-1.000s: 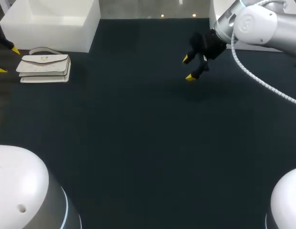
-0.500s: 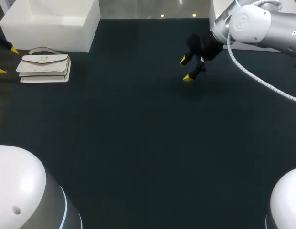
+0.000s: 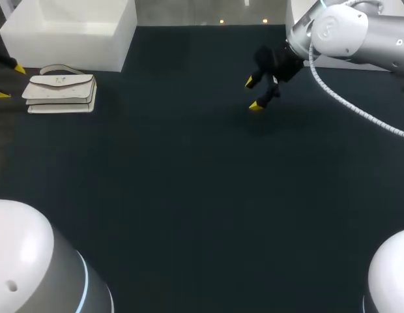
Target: Pick up the bag, open it, inspect its contents, close it, and place it on the opposite side
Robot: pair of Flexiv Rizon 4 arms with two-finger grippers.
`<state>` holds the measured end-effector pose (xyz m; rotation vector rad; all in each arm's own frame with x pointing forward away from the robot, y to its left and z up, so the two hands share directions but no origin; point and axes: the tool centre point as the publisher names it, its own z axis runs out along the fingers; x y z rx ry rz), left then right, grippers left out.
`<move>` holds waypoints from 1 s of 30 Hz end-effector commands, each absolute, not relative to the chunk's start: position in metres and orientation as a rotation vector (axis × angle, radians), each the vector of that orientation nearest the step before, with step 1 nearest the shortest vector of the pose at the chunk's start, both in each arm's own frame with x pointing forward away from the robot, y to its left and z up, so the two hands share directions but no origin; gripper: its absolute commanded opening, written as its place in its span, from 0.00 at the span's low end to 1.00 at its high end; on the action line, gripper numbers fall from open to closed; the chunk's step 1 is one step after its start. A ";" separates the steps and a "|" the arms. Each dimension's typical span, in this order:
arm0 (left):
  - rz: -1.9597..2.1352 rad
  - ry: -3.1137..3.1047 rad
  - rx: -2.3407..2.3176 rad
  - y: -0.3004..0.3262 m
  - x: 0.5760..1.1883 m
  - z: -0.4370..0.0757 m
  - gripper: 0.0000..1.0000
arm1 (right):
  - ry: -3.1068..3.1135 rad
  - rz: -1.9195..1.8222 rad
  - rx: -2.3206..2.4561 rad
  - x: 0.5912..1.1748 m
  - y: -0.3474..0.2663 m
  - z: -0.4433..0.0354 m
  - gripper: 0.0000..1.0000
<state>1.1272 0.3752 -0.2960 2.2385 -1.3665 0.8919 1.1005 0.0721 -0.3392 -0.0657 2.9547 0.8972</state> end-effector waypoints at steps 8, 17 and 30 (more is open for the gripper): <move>0.942 -1.355 2.170 0.385 1.151 -0.323 1.00 | 2.959 0.899 -0.069 1.103 0.072 -0.339 1.00; 0.976 -1.366 2.125 0.383 1.168 -0.331 0.78 | 2.959 0.899 -0.069 1.103 0.072 -0.339 1.00; 0.963 -1.381 2.081 0.379 1.187 -0.347 0.46 | 2.959 0.899 -0.069 1.103 0.072 -0.339 1.00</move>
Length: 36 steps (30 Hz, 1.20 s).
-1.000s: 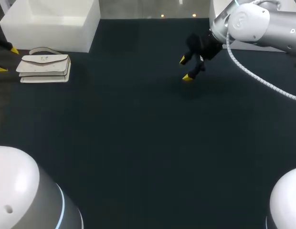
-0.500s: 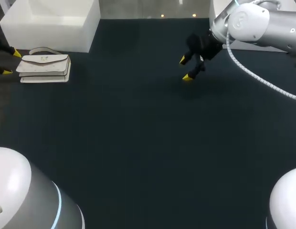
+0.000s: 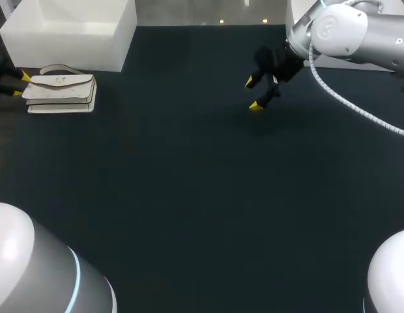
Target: Pick up the bag, open it, inspect its contents, close it, and place it on the opposite side
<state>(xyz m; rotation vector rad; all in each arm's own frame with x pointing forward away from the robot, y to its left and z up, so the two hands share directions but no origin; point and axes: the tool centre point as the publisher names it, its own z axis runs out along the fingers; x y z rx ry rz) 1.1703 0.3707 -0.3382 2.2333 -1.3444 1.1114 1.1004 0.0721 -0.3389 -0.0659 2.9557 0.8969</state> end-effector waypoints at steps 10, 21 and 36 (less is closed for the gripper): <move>0.961 -1.386 2.036 0.372 1.193 -0.352 0.15 | 2.959 0.899 -0.069 1.103 0.072 -0.339 1.00; 0.975 -1.384 1.961 0.354 1.173 -0.351 0.00 | 2.959 0.899 -0.069 1.103 0.072 -0.339 1.00; 0.978 -1.419 1.912 0.308 1.151 -0.346 0.00 | 2.959 0.899 -0.069 1.103 0.072 -0.339 1.00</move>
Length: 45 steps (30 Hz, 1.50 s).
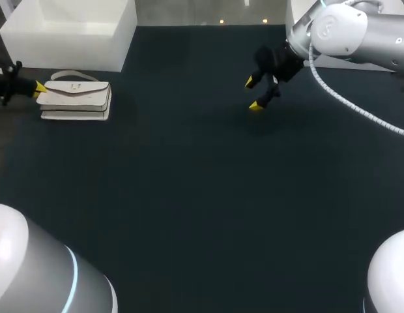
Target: Pick up the bag, open it, inspect its contents, close it, and place it on the opposite side
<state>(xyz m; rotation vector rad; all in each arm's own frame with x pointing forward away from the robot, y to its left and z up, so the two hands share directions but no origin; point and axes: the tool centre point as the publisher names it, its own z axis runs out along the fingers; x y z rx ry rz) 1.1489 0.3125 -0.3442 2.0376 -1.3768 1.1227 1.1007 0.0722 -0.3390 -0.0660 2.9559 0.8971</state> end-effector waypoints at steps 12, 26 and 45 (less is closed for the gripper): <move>0.984 -1.373 1.887 0.283 1.138 -0.348 0.00 | 2.959 0.899 -0.069 1.103 0.072 -0.339 1.00; 0.992 -1.371 1.900 0.277 1.135 -0.348 0.00 | 2.959 0.899 -0.069 1.103 0.072 -0.339 1.00; 1.260 -1.111 2.162 0.208 1.097 -0.348 0.00 | 2.959 0.899 -0.069 1.103 0.072 -0.339 1.00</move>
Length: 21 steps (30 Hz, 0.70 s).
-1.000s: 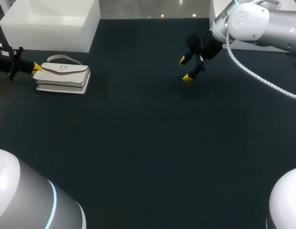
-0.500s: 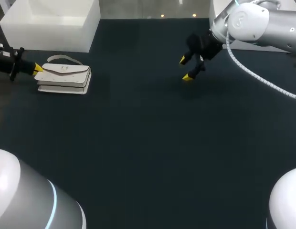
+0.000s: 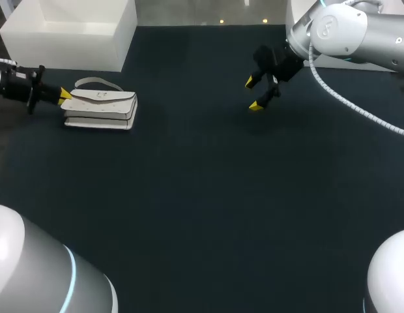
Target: Pick up the bag, open it, inspect its contents, close it, and place it on the opposite side
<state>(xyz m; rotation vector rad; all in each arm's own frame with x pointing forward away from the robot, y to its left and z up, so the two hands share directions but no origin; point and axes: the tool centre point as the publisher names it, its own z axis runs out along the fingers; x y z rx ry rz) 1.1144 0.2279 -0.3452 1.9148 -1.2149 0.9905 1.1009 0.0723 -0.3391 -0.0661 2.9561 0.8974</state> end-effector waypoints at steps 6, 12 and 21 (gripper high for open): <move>1.262 -1.140 2.190 0.183 1.097 -0.348 0.00 | 2.959 0.899 -0.069 1.103 0.072 -0.339 1.00; 1.322 -1.096 2.220 0.167 1.096 -0.346 0.00 | 2.959 0.899 -0.069 1.103 0.072 -0.339 1.00; 1.374 -1.071 2.260 0.142 1.095 -0.351 0.00 | 2.959 0.899 -0.069 1.103 0.072 -0.339 1.00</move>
